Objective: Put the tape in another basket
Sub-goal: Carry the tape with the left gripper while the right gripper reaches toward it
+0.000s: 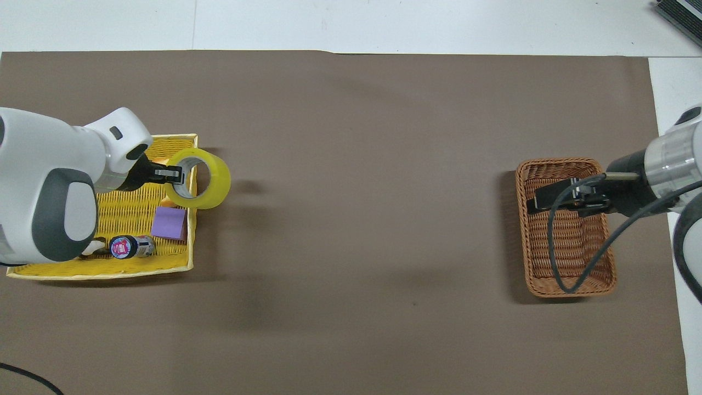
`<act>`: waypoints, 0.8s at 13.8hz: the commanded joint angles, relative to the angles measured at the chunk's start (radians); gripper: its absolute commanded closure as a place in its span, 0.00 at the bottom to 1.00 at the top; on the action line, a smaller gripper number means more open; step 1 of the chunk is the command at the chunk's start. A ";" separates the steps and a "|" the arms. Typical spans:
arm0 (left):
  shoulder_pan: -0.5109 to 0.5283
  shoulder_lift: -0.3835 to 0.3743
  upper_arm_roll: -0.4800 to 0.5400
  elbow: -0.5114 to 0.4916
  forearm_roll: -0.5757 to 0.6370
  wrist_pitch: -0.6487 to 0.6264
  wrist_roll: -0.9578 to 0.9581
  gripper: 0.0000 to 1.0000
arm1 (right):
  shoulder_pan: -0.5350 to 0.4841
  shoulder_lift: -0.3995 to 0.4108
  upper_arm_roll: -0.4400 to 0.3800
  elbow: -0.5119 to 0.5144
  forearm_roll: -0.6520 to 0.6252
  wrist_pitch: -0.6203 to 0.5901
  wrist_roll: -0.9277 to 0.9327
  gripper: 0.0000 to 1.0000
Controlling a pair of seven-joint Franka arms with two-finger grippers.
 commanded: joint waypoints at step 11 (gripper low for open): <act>-0.327 -0.021 0.017 -0.119 -0.590 0.198 -0.031 1.00 | 0.259 -0.058 0.002 -0.459 0.558 0.546 -0.038 0.00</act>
